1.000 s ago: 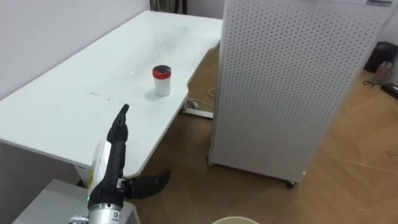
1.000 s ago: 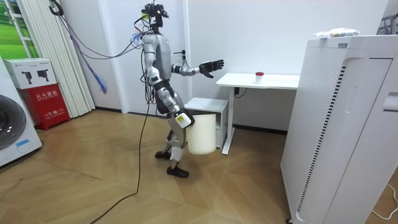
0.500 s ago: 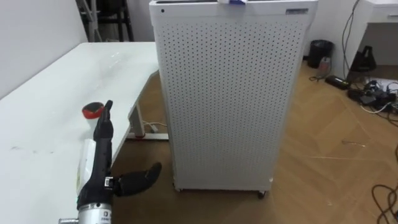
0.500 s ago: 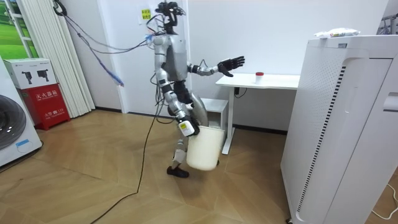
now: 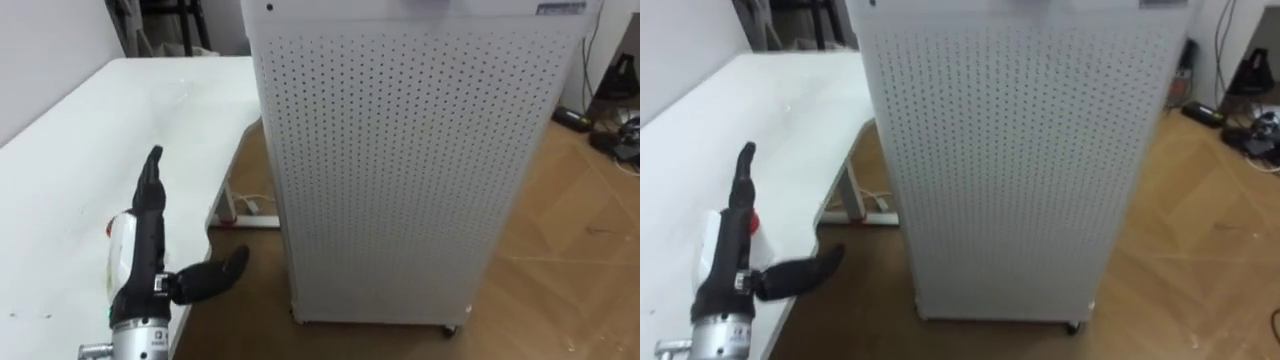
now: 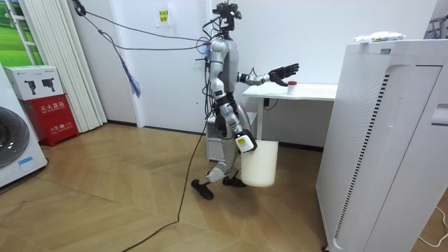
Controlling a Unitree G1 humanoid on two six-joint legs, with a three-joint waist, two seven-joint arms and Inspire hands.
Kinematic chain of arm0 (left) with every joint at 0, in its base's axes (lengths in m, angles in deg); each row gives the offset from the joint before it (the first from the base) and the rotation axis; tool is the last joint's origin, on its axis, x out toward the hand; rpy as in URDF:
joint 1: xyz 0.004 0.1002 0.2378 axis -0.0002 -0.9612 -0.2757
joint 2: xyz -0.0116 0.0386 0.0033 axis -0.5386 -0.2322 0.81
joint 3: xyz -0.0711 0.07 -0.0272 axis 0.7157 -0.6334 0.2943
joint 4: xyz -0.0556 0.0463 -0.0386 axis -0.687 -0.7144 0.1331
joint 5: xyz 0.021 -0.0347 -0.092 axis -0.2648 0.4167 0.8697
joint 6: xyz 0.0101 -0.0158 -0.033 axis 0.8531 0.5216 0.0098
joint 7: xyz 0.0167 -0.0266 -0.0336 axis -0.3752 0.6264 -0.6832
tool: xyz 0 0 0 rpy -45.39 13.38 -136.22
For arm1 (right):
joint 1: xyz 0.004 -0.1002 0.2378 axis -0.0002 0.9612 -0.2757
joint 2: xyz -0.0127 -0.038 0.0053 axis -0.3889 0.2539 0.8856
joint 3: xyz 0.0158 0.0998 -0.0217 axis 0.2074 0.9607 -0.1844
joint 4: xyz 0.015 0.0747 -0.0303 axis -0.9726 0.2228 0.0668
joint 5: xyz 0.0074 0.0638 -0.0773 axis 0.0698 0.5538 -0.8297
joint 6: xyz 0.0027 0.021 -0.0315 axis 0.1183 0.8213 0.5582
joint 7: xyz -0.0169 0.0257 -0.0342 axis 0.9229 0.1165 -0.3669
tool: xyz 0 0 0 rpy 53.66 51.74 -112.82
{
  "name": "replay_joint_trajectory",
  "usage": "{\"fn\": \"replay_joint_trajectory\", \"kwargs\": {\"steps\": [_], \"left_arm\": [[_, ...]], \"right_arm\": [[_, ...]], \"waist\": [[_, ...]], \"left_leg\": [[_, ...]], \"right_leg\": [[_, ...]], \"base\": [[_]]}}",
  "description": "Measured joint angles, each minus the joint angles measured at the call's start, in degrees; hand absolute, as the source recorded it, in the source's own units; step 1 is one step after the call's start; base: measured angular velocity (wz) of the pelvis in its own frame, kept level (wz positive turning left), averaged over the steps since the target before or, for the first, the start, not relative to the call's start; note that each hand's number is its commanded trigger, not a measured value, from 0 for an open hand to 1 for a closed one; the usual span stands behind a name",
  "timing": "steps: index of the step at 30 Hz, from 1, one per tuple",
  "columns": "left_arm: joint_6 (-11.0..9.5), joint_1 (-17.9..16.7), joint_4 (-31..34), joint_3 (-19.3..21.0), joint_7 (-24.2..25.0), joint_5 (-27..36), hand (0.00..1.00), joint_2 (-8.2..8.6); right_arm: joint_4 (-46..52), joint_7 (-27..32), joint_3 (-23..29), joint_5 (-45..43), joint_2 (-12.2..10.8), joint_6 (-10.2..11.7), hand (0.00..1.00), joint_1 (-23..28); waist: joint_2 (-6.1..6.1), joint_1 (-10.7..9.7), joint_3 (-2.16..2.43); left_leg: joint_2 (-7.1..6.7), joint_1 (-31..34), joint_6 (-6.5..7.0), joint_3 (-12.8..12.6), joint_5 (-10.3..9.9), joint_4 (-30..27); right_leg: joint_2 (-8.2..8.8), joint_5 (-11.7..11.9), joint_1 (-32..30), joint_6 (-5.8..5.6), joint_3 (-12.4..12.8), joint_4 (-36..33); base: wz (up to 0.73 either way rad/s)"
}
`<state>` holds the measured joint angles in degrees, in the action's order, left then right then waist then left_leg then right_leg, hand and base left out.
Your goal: Pick garbage
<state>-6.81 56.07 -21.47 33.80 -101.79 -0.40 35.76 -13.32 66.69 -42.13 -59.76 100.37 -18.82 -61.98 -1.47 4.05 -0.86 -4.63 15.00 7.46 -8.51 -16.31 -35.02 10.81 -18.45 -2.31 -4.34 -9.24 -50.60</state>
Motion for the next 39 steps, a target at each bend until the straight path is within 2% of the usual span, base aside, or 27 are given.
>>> {"fn": "replay_joint_trajectory", "kwargs": {"steps": [1, 2, 3, 4, 5, 6, 7, 8, 9, 10, 11, 12, 13, 16, 18, 19, 20, 22, 27, 34, 39], "left_arm": [[0.00, 0.01, 0.04, 0.01, -0.71, -0.04, 0.00, 0.09], [0.00, 0.00, 0.03, 0.13, -1.21, -0.10, 0.00, 0.08], [0.04, -0.05, -0.01, 0.80, -1.45, -0.38, 0.00, 0.18], [0.01, 0.09, -0.01, 0.90, -1.55, -0.39, 0.00, 0.18], [-0.02, 0.09, 0.02, 0.89, -1.60, -0.39, 0.00, 0.19], [-0.06, 0.11, 0.05, 0.89, -1.60, -0.39, 0.00, 0.14], [-0.10, 0.12, 0.07, 0.99, -1.76, -0.40, 0.00, 0.07], [-0.12, -0.08, -0.01, 1.03, -2.08, -0.41, 0.00, 0.25], [-0.15, -0.77, 0.22, 1.01, -2.43, -0.55, 0.00, 0.32], [-0.14, -0.74, 0.91, 1.18, -2.96, -0.54, 0.00, 0.03], [-0.14, -0.77, 1.48, 1.39, -3.17, -0.76, 0.00, -0.12], [-0.14, -0.79, 2.87, 1.82, -3.71, -1.36, 0.00, -0.12], [-0.12, -1.08, 4.68, 2.01, -4.06, -1.60, 0.00, -0.12], [-0.32, -1.48, 9.85, 2.10, -4.19, -2.65, 0.00, -0.16], [-0.62, -1.56, 11.24, 2.10, -4.24, -2.66, 0.00, -0.29], [-0.89, -1.56, 11.61, 2.09, -4.24, -2.84, 0.00, -0.30], [-0.91, -1.56, 11.76, 2.10, -4.25, -3.19, 0.00, -0.30], [-0.91, -1.73, 11.96, 2.10, -4.28, -3.75, 0.00, -0.34], [-0.89, -4.00, 11.87, 1.52, -4.42, -3.78, 0.00, -0.59], [-0.80, -10.27, 11.59, 1.57, -5.71, -3.78, 0.00, -0.69], [-0.81, -11.63, 10.63, 1.60, -6.65, -3.74, 0.00, -0.80]], "right_arm": [[-0.07, 0.06, -0.01, 0.03, 0.04, 0.03, 1.00, 0.02], [-0.14, 0.05, -0.01, -0.03, 0.05, 0.03, 1.00, -0.21], [-0.08, 0.01, -0.02, -0.27, 0.06, 0.02, 1.00, -0.62], [-0.17, -0.05, -0.02, -0.30, 0.07, 0.02, 1.00, -0.60], [-0.23, -0.09, -0.05, -0.27, 0.05, 0.02, 1.00, -0.60], [-0.77, -0.02, -0.58, -0.24, -0.01, 0.05, 1.00, -0.75], [-1.97, -0.12, -1.07, -0.25, -0.01, 0.05, 1.00, -0.88], [-2.73, -0.07, -1.26, -0.24, 0.10, 0.03, 1.00, -1.08], [-4.11, -0.13, -1.36, -0.09, 0.12, -0.06, 1.00, -1.04], [-4.64, -0.27, -1.32, -0.04, 0.19, -0.13, 1.00, -1.58], [-4.66, -0.63, -1.26, -0.12, 0.11, -0.12, 1.00, -1.68], [-4.72, -1.43, -1.36, -0.29, 0.12, -0.12, 1.00, -1.80], [-4.88, -2.18, -1.38, -0.28, 0.12, -0.09, 1.00, -1.83], [-5.51, -2.65, -1.30, -0.32, 0.19, -0.09, 1.00, -2.02], [-6.02, -3.42, -1.33, -0.49, 0.06, -0.14, 1.00, -2.07], [-6.04, -3.74, -1.36, -1.14, -0.07, -0.14, 1.00, -2.11], [-6.04, -3.84, -1.37, -1.58, -0.09, -0.14, 1.00, -2.20], [-6.11, -4.43, -1.43, -2.40, -0.11, -0.14, 1.00, -2.83], [-6.10, -5.18, -2.25, -2.37, -0.24, -0.24, 1.00, -3.51], [-6.16, -7.65, -2.47, -2.34, -0.22, -0.67, 1.00, -3.53], [-6.15, -8.45, -2.48, -2.38, -0.22, -0.67, 1.00, -3.54]], "waist": [[0.62, 1.04, 0.05], [0.85, 1.41, 0.02], [1.13, 1.69, 0.01], [1.36, 1.63, 0.06], [1.48, 1.49, 0.13], [1.49, 1.27, 0.13], [0.88, 1.12, 0.27], [1.06, 1.08, 0.16], [1.21, 1.00, 0.79], [1.44, 1.11, 0.73], [1.41, 1.16, 0.70], [1.01, 1.26, 0.46], [0.89, 1.37, 0.47], [0.59, 1.40, 0.36], [0.45, 1.97, 0.28], [0.05, 2.35, 0.03], [0.14, 2.53, 0.09], [-0.54, 2.90, -0.15], [-1.66, 3.58, 0.08], [-1.37, 4.06, 0.16], [-1.22, 4.16, 0.16]], "left_leg": [[-0.22, -0.83, -0.66, 2.78, -1.29, 1.52], [-0.19, -0.92, -0.92, 3.40, -1.69, 1.86], [0.11, -1.17, -1.09, 4.27, -1.60, 2.72], [0.44, -1.72, -1.49, 5.30, -1.34, 3.74], [0.80, -2.04, -1.68, 5.67, -1.22, 4.16], [1.19, -2.79, -2.17, 6.61, -0.95, 4.86], [1.17, -3.26, -2.70, 7.54, -0.90, 5.30], [1.39, -3.60, -3.10, 8.16, -1.01, 5.34], [2.23, -3.84, -4.07, 9.05, -0.98, 5.98], [2.90, -3.96, -4.83, 9.63, -0.72, 6.70], [3.04, -3.98, -5.17, 10.15, -0.50, 7.07], [3.53, -4.51, -5.76, 10.62, -0.12, 7.76], [3.96, -4.80, -6.03, 11.21, 0.03, 8.23], [3.97, -5.63, -6.64, 12.55, 0.43, 9.66], [3.90, -6.51, -6.78, 13.26, 0.55, 10.52], [3.90, -6.78, -6.80, 13.41, 0.57, 10.78], [3.90, -6.78, -6.80, 13.48, 0.57, 10.77], [3.89, -6.52, -6.83, 13.78, 0.59, 10.82], [3.79, -7.02, -6.83, 14.83, 0.59, 10.95], [3.76, -7.73, -6.97, 15.69, 0.66, 12.06], [3.31, -7.69, -7.09, 16.39, 0.76, 12.38]], "right_leg": [[-0.01, -0.24, -1.49, -0.25, -0.27, -1.14], [0.09, -1.24, -2.57, -0.17, -0.29, -1.29], [0.32, -3.53, -5.12, 0.22, -0.15, -0.90], [0.33, -4.65, -7.37, 0.35, -0.06, 1.19], [0.26, -4.72, -8.21, 0.26, -0.07, 3.26], [0.24, -4.51, -8.83, 0.18, -0.06, 10.14], [-0.09, -1.63, -8.73, -0.22, 0.67, 18.89], [-0.42, 1.61, -8.66, -0.28, 1.01, 19.69], [-1.69, 2.23, -7.19, 0.17, 0.28, 22.38], [-3.05, 3.10, -5.85, 0.92, -0.91, 24.34], [-3.44, 3.38, -5.35, 1.18, -1.22, 25.15], [-4.09, 3.79, -4.57, 1.68, -1.89, 26.51], [-4.68, 4.05, -3.58, 2.02, -2.60, 27.93], [-4.95, 4.17, -2.18, 2.14, -4.27, 29.29], [-4.93, 4.17, -1.16, 2.14, -4.78, 29.99], [-4.95, 4.16, -0.87, 2.14, -5.04, 30.13], [-4.97, 4.16, -0.79, 2.14, -5.12, 30.23], [-5.01, 4.17, -0.65, 2.14, -5.48, 30.86], [-4.90, 4.27, 0.87, 1.97, -6.71, 32.07], [-5.10, 4.28, 2.16, 1.97, -8.14, 32.98], [-5.10, 4.28, 2.14, 1.97, -8.44, 33.08]], "base": [[-0.16], [-0.23], [-0.07], [0.07], [0.25], [0.41], [0.43], [0.40], [0.26], [0.25], [0.23], [0.21], [0.18], [0.25], [0.07], [0.06], [0.07], [0.08], [0.12], [0.10], [0.01]]}}
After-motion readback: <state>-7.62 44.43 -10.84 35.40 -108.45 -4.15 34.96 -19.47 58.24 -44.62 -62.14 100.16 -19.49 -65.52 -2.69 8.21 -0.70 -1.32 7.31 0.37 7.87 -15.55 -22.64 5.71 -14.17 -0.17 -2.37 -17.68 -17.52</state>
